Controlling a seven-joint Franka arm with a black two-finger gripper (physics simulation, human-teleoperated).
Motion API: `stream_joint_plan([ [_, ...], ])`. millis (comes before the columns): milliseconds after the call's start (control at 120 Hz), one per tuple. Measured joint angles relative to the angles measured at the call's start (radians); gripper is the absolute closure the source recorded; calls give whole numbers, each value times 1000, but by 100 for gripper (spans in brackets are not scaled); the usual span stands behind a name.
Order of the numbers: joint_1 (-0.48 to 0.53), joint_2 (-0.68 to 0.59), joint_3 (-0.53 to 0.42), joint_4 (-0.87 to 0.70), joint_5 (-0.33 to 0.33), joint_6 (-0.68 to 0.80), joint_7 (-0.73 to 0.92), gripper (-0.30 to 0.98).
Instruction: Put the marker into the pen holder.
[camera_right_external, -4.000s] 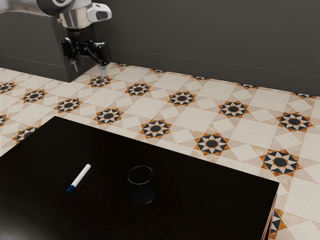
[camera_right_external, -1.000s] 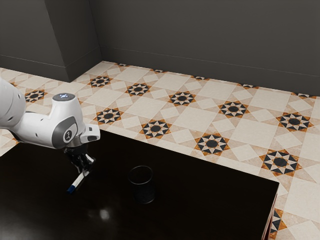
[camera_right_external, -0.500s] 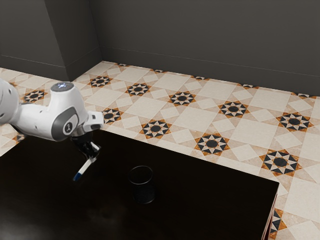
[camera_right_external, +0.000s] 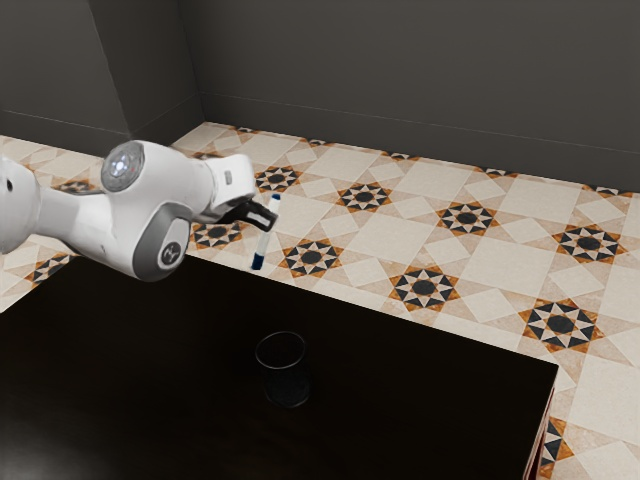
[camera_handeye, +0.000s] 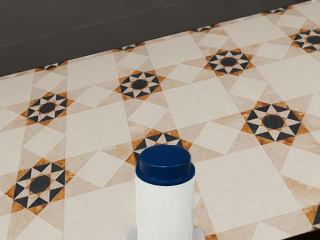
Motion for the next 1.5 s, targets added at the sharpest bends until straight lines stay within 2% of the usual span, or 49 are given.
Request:
stream_joint_plan([
  [133,-16,-11,-81,-79,-7,81,-7,72],
  [308,-97,-89,-145,-198,-33,154,-15,72],
  [400,-72,-124,-170,-244,-51,174,-18,71],
  [717,-46,-232,-184,-367,-86,198,-27,71],
  [942,-46,-217,-190,-385,-110,200,-31,70],
  [1100,-46,-202,-191,-381,-111,198,-37,38],
  [1208,-45,-195,-187,-367,-111,180,-42,23],
  [1258,-43,-195,-179,-340,-112,139,-48,18],
  [1292,-48,-191,-160,-267,-112,65,-52,15],
  [1400,-41,-94,-67,141,-110,-362,-65,9],
  [1500,-47,64,5,562,-88,-752,-77,6],
])
